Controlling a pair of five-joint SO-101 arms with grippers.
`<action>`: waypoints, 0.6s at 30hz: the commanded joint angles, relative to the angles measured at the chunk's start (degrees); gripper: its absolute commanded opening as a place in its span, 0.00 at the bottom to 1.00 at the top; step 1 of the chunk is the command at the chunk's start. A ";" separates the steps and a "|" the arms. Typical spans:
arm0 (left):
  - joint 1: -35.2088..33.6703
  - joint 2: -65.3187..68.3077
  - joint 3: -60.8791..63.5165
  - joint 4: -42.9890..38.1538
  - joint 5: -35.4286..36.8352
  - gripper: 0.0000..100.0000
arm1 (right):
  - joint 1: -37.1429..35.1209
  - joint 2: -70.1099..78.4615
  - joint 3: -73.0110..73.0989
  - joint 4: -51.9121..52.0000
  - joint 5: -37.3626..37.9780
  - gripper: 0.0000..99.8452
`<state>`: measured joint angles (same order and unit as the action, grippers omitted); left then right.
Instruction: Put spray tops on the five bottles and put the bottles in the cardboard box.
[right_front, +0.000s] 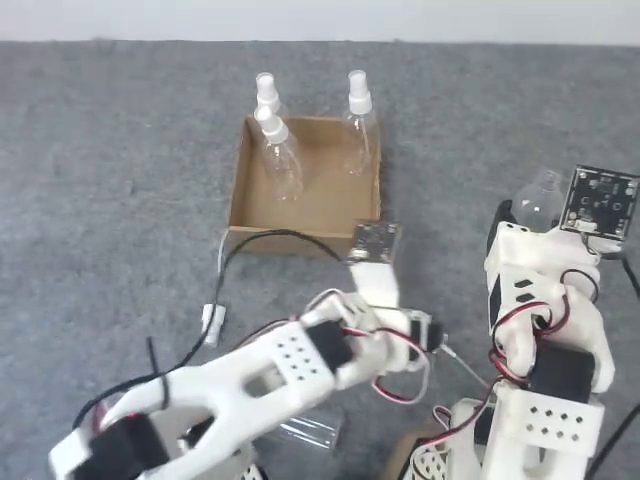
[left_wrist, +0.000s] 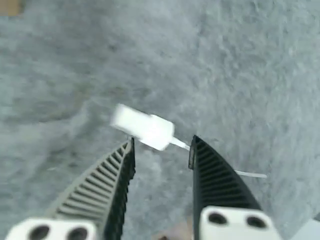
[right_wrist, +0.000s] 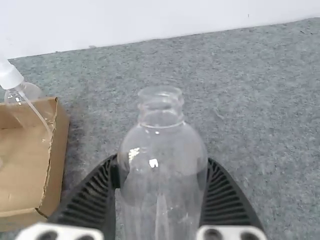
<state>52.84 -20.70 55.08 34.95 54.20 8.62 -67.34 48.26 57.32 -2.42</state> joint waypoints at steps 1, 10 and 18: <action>2.73 6.95 -8.57 -1.76 3.69 0.17 | 0.75 -1.45 -0.70 -1.71 -0.53 0.07; 2.81 20.57 -15.69 -1.67 6.42 0.17 | 0.75 -1.45 -0.70 -1.71 -0.35 0.07; -0.35 23.03 -17.27 -1.58 8.35 0.16 | 0.75 -1.45 -0.62 -1.71 -0.26 0.07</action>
<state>53.98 3.21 40.92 34.86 61.67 8.62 -67.34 48.26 57.32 -2.42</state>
